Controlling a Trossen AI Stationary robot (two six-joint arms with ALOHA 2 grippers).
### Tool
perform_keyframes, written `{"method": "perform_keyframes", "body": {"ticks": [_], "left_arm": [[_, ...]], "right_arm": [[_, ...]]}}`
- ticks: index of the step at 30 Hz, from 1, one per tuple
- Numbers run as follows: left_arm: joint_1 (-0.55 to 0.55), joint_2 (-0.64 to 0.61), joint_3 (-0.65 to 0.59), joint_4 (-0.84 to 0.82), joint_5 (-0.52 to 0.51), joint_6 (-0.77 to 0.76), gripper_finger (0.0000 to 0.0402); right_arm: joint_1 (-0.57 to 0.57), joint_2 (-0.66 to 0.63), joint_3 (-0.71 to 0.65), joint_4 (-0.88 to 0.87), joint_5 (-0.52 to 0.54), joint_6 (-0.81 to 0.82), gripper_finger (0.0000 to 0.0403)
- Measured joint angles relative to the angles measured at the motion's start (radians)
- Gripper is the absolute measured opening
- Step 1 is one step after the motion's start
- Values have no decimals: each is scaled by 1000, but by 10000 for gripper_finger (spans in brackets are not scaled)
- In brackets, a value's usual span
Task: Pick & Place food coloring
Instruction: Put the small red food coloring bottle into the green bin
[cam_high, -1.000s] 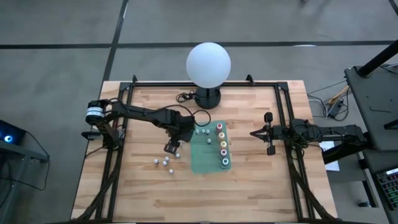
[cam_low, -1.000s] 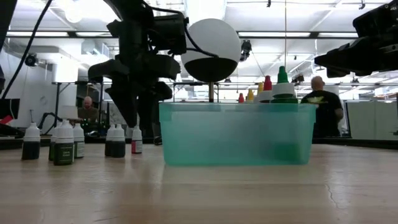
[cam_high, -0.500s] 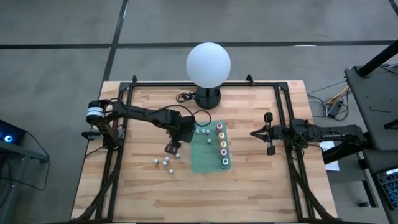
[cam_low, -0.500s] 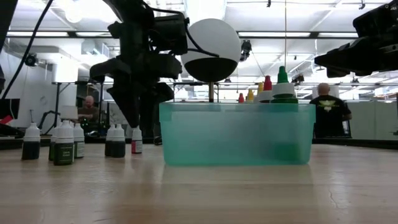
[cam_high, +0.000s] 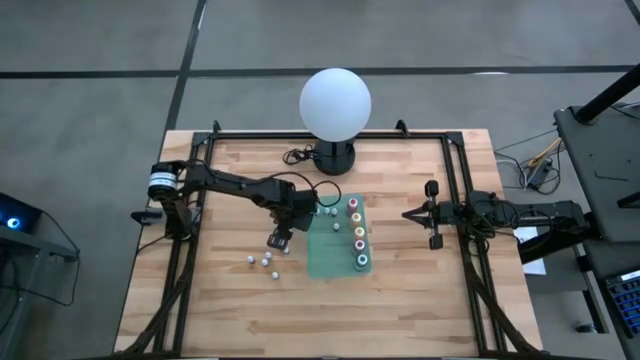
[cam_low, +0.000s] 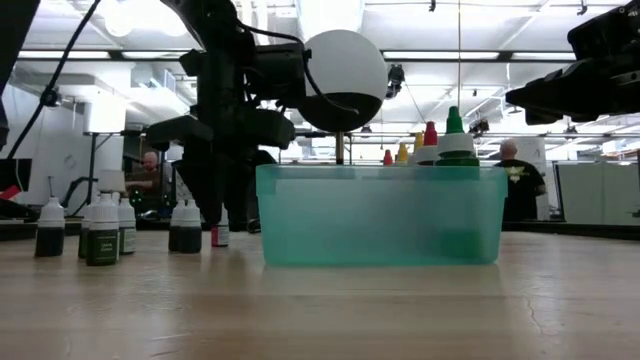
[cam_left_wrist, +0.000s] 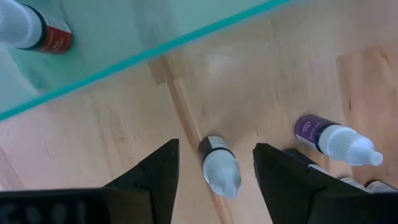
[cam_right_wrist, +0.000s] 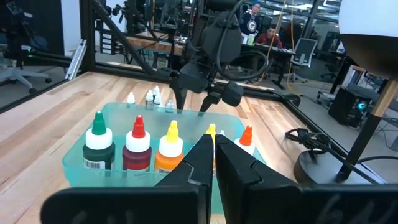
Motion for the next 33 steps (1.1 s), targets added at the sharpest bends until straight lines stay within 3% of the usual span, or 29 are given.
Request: {"method": "perform_keyframes", "body": {"ticks": [13,26,33], "left_arm": [[0,8,-17,4,-2,-12,169],[0,8,-17,5,-3,-17,73],[0,7,-17,6,-3,-17,60]], "right_arm": [[0,0,0,0,0,0,9],[0,0,0,0,0,1,9],[0,0,0,0,0,-1,9]]}}
